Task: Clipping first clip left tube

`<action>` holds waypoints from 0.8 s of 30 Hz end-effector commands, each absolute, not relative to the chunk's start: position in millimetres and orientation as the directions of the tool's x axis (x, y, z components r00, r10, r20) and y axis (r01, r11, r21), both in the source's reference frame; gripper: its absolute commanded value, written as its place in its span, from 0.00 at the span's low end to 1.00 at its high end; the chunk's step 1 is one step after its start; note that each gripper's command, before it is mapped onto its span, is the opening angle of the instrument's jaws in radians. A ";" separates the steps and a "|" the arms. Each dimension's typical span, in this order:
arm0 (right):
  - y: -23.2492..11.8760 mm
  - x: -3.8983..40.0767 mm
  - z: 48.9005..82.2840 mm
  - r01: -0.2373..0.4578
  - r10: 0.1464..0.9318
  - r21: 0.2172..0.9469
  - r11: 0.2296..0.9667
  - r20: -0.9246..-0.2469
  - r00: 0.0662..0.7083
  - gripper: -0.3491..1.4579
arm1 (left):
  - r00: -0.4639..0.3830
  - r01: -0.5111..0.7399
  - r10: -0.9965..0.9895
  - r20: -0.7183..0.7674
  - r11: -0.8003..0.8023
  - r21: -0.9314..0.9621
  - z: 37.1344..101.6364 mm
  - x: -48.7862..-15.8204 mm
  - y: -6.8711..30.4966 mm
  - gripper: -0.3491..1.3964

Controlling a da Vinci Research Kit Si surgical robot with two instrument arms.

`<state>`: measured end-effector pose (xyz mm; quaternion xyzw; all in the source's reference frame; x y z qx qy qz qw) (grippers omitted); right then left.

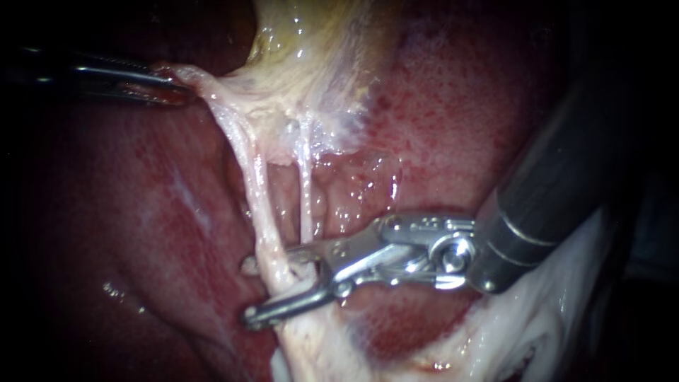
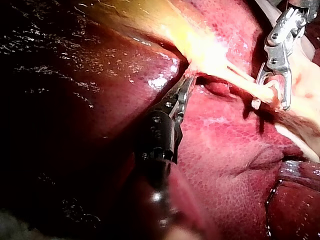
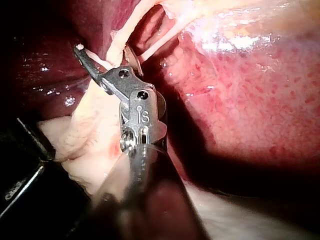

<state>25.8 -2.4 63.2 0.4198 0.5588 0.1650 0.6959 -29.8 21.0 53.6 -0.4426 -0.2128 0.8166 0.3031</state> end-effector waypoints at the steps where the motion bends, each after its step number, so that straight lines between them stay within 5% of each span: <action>1: -2.5 26.0 63.2 0.237 0.701 0.769 0.594 -0.639 0.317 0.46 | -0.425 -0.308 0.684 -0.593 -0.725 -0.616 53.7 -29.8 21.0 0.00; 24: -3.2 27.4 58.1 0.261 0.718 0.777 0.573 -0.629 0.297 0.44 | -0.425 -0.309 0.684 -0.593 -0.725 -0.616 53.7 -29.9 21.0 0.00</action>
